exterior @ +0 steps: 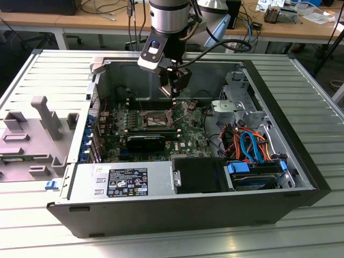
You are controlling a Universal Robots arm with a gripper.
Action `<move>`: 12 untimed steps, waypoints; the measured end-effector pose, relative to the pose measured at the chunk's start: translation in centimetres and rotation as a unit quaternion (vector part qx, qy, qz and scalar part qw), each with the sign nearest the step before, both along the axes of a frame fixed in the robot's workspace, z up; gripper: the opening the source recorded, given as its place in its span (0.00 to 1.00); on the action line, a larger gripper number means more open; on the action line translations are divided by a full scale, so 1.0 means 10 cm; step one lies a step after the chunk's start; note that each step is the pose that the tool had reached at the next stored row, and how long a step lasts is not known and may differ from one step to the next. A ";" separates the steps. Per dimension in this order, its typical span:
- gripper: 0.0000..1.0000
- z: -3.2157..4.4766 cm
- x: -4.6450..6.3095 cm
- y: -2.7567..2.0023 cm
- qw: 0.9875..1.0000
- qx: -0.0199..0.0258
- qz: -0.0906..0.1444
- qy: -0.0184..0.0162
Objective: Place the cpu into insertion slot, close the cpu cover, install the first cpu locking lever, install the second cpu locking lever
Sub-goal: 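Place the cpu into insertion slot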
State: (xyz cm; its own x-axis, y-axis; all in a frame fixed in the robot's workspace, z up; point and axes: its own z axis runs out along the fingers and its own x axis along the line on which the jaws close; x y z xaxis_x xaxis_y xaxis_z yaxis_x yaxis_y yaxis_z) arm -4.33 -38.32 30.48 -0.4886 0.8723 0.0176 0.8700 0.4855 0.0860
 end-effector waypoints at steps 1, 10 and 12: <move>0.55 0.000 0.00 0.000 1.000 0.000 -0.001 0.000; 0.55 -0.004 0.00 0.000 1.000 0.000 -0.007 0.000; 0.55 -0.005 0.00 0.000 1.000 0.000 -0.008 0.000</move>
